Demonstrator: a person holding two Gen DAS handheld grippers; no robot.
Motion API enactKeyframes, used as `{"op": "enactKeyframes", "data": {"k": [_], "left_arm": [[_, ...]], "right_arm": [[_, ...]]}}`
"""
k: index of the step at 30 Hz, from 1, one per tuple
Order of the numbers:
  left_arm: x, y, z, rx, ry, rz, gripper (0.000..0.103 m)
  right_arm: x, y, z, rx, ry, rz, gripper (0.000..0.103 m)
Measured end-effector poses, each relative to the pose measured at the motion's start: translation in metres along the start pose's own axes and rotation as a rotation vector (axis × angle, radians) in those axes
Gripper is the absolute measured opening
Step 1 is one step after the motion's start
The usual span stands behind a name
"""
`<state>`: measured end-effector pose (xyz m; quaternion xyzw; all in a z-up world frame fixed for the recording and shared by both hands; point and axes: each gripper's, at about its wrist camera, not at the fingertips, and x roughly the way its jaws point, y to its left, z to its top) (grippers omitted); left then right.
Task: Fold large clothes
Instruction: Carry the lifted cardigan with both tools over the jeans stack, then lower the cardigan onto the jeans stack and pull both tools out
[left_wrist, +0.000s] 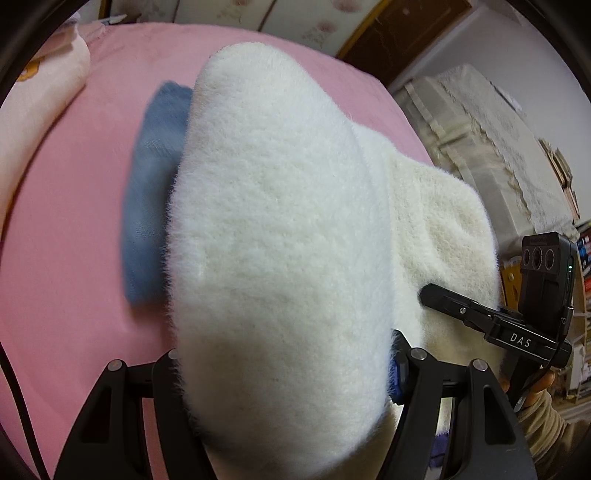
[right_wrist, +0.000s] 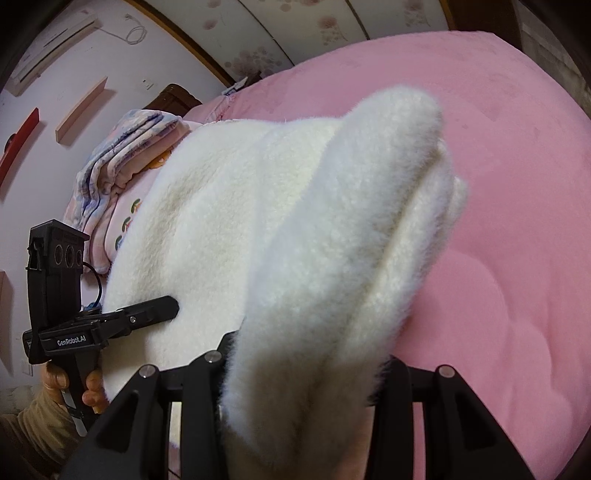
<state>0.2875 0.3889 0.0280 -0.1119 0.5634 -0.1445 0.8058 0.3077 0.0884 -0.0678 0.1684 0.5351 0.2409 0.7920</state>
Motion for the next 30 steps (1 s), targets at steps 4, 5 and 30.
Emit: {"op": "enactKeyframes", "data": {"k": [4,5,30], "left_arm": [[0.015,0.048,0.047,0.001,-0.067,0.025,0.068],[0.021,0.062,0.06,-0.006,-0.079,0.031,0.068],[0.086,0.165,0.101,-0.124,-0.079,0.077,0.09]], "right_arm": [[0.058,0.004,0.05,-0.031,-0.036,0.025,0.04],[0.073,0.002,0.061,-0.034,-0.04,0.032,0.04],[0.157,-0.019,0.106,-0.075,0.121,-0.108,0.066]]}}
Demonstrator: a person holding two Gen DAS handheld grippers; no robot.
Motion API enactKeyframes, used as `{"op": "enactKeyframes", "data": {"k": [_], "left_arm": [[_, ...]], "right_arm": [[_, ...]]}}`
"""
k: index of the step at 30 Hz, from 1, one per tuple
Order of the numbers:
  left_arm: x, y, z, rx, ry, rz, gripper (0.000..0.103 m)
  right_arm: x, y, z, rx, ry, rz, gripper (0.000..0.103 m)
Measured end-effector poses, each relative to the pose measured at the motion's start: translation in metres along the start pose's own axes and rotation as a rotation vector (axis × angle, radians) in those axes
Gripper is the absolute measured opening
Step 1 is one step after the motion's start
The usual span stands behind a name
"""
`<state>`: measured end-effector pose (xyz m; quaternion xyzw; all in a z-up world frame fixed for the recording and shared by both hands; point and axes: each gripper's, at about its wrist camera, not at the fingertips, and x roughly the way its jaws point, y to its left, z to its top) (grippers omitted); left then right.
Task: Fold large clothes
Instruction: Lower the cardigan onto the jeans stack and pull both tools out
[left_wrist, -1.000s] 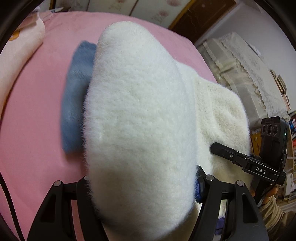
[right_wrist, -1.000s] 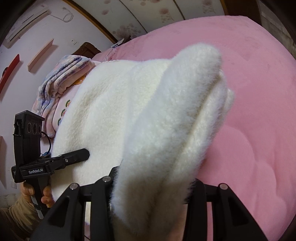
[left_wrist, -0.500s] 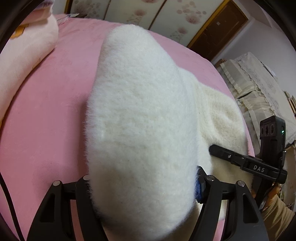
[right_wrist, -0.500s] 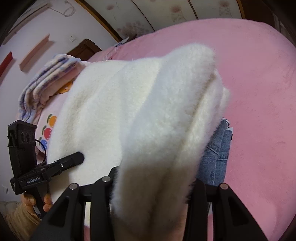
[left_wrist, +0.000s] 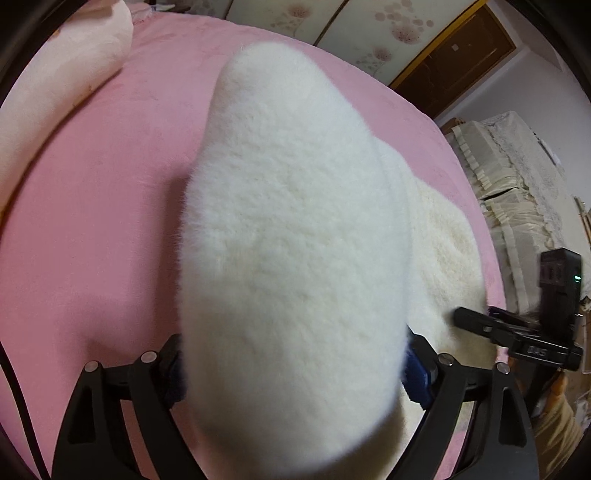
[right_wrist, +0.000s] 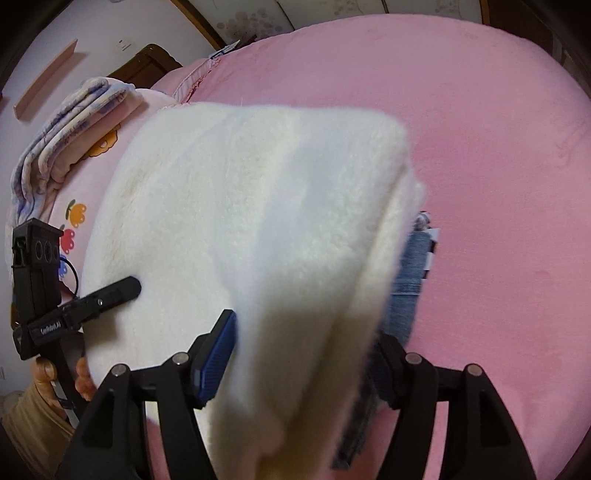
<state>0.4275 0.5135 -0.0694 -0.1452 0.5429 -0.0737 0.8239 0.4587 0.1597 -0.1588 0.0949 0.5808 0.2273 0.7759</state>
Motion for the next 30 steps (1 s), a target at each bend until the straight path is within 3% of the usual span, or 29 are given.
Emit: {"op": "enactKeyframes", "data": {"k": [6,10,12,13,14,15,17,20,24,26,30], "left_arm": [[-0.05,-0.037,-0.014,0.067,-0.095,0.149,0.09],[-0.094,-0.06,-0.03,0.103,-0.195,0.195,0.085],[-0.106,-0.068,-0.038,0.11,-0.209,0.182,0.063],[-0.11,-0.07,-0.045,0.111,-0.203,0.173,0.056],[-0.107,-0.081,-0.046,0.11,-0.196,0.172,0.043],[-0.106,-0.086,-0.052,0.111,-0.19,0.179,0.032],[-0.1,-0.095,-0.063,0.116,-0.193,0.183,0.023],[-0.089,-0.091,-0.078,0.106,-0.162,0.197,0.015],[-0.07,-0.083,-0.089,0.064,-0.13,0.231,0.014],[-0.064,-0.073,-0.091,0.024,-0.102,0.225,0.014],[-0.057,-0.061,-0.09,-0.035,-0.078,0.197,0.005]], "right_arm": [[-0.058,0.001,-0.018,0.019,-0.101,-0.081,0.066],[-0.081,0.022,-0.04,-0.023,-0.162,-0.108,0.064],[-0.085,0.04,-0.053,-0.055,-0.192,-0.113,0.051],[-0.083,0.047,-0.058,-0.068,-0.192,-0.117,0.039],[-0.08,0.057,-0.064,-0.081,-0.188,-0.115,0.026],[-0.077,0.062,-0.068,-0.09,-0.182,-0.11,0.02],[-0.068,0.076,-0.076,-0.107,-0.176,-0.097,0.015],[-0.052,0.084,-0.087,-0.121,-0.154,-0.101,0.011],[-0.035,0.071,-0.098,-0.126,-0.147,-0.228,0.008],[-0.027,0.057,-0.099,-0.103,-0.128,-0.253,0.0],[-0.014,0.043,-0.101,-0.092,-0.114,-0.266,0.0]]}}
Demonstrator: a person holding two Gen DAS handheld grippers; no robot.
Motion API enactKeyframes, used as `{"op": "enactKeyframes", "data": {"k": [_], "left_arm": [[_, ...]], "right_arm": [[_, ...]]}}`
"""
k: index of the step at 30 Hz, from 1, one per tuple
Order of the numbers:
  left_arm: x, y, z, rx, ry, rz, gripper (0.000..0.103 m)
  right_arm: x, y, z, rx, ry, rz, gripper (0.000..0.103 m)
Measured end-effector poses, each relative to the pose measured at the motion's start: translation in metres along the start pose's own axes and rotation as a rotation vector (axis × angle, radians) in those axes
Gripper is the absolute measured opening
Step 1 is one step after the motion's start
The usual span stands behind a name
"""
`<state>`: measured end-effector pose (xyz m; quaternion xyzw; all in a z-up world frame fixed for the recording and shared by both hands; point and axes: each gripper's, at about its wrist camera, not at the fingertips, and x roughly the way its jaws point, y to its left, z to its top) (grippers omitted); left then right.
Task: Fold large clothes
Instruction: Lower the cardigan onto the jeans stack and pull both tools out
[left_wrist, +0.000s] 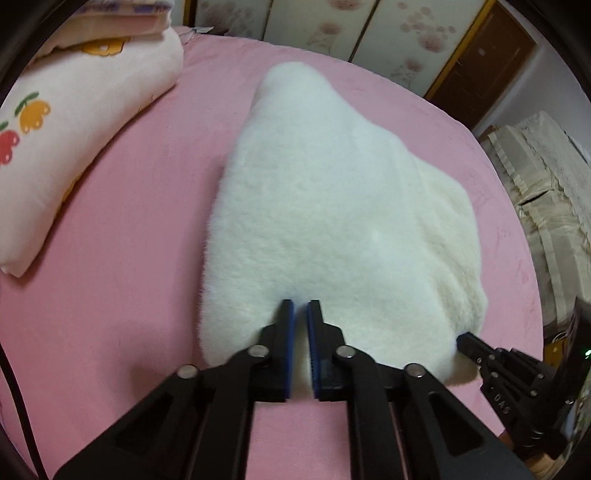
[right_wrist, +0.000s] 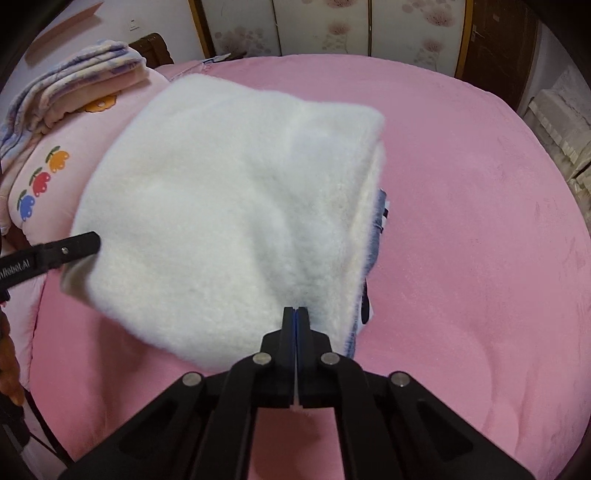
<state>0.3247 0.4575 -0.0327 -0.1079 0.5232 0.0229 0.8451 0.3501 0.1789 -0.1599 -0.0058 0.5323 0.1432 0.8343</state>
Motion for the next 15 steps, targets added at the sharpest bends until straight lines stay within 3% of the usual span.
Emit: {"op": "enactKeyframes", "data": {"k": [11,13,15], "left_arm": [[-0.005,-0.009,-0.002,0.016,-0.014,0.008,0.005],[-0.007,-0.01,0.001,0.004,-0.011,0.005,0.011],[-0.011,-0.013,0.0,-0.011,-0.005,-0.023,0.034]], "right_arm": [[0.0,-0.003,0.001,0.029,-0.001,0.016,0.0],[-0.009,-0.005,-0.001,0.038,0.006,0.036,0.0],[-0.019,-0.008,-0.004,0.054,0.004,0.056,0.003]]}}
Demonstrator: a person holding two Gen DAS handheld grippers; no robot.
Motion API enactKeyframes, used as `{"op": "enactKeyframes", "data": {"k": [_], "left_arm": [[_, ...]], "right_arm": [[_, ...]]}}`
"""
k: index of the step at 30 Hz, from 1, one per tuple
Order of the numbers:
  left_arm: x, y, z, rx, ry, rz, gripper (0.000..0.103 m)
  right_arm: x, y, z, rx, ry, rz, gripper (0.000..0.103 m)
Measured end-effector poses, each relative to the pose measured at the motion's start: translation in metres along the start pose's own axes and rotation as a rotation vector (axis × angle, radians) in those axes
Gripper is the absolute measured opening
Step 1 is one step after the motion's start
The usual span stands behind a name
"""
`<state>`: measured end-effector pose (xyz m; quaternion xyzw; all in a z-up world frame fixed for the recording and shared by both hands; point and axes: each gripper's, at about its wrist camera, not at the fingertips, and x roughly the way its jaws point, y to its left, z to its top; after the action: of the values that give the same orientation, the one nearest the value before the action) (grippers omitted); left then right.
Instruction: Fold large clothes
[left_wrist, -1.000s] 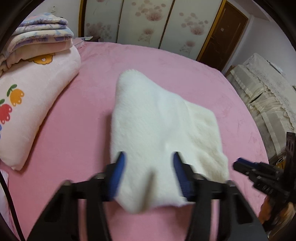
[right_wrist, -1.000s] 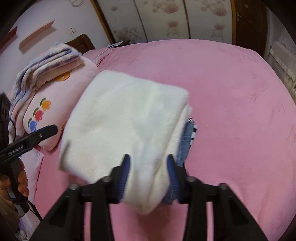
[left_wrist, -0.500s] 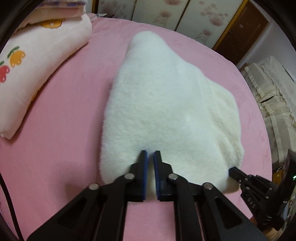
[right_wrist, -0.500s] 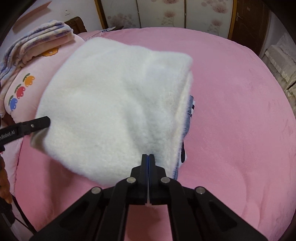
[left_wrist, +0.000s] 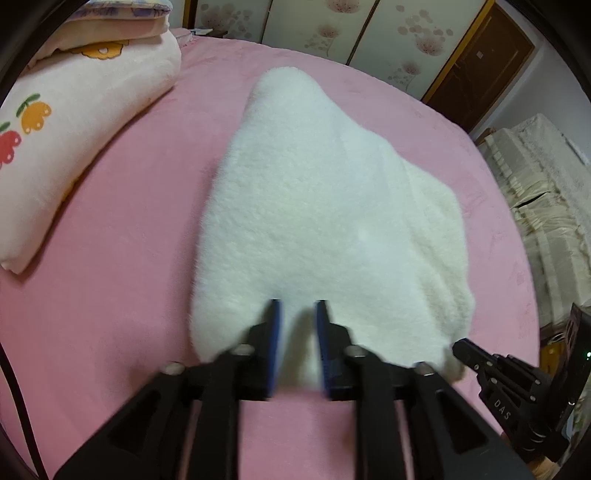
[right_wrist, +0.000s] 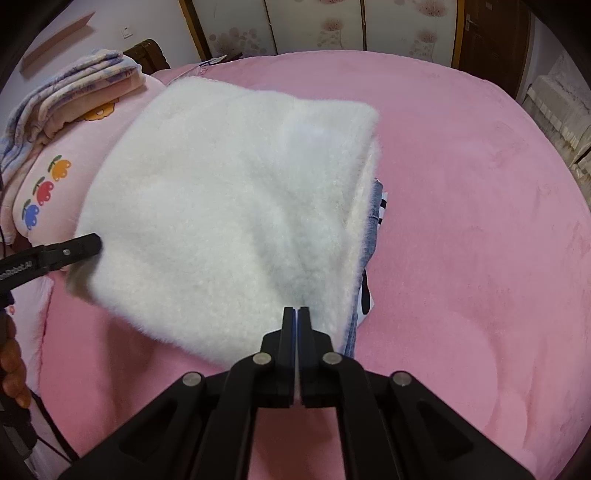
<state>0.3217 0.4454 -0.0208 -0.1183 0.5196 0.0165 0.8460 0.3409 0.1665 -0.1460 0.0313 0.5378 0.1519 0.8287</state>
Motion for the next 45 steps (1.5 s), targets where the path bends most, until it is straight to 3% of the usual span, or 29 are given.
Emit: {"op": "enactKeyframes", "data": {"k": [1,3,5,14,19,25,33,36,38,42,45], "left_arm": [[-0.003,-0.003,-0.002,-0.008,-0.001,-0.012,0.041],[-0.011,-0.012,-0.007,-0.006,-0.008,-0.014,0.064],[-0.02,-0.021,-0.012,0.001,-0.016,0.017,0.075],[-0.065,-0.042,-0.044,-0.031,-0.03,0.101,0.076],[-0.089,-0.053,-0.062,-0.017,-0.009,0.09,0.076],[-0.13,-0.089,-0.102,0.036,-0.003,0.101,0.076],[-0.173,-0.144,-0.174,0.046,-0.013,0.08,0.076],[-0.178,-0.165,-0.205,0.074,-0.004,0.098,0.076],[-0.179,-0.174,-0.222,0.086,-0.003,0.102,0.076],[-0.179,-0.194,-0.26,0.102,-0.013,0.125,0.089],[-0.178,-0.206,-0.282,0.113,0.0,0.131,0.089]], "right_arm": [[-0.006,-0.001,-0.001,0.005,-0.004,0.004,0.003],[-0.018,-0.002,-0.005,0.006,-0.009,0.005,0.003],[-0.03,-0.003,-0.011,0.005,-0.018,0.007,0.003],[-0.096,-0.011,-0.038,0.013,-0.072,0.012,0.003],[-0.134,-0.025,-0.06,0.05,-0.088,0.014,0.003],[-0.184,-0.044,-0.092,0.046,-0.096,0.049,0.003],[-0.242,-0.067,-0.143,-0.028,-0.073,0.004,0.004],[-0.256,-0.081,-0.165,-0.022,-0.064,-0.014,0.025],[-0.262,-0.09,-0.179,-0.015,-0.073,-0.025,0.045],[-0.266,-0.105,-0.206,0.002,-0.049,-0.032,0.045],[-0.269,-0.112,-0.224,0.013,-0.044,-0.041,0.045]]}}
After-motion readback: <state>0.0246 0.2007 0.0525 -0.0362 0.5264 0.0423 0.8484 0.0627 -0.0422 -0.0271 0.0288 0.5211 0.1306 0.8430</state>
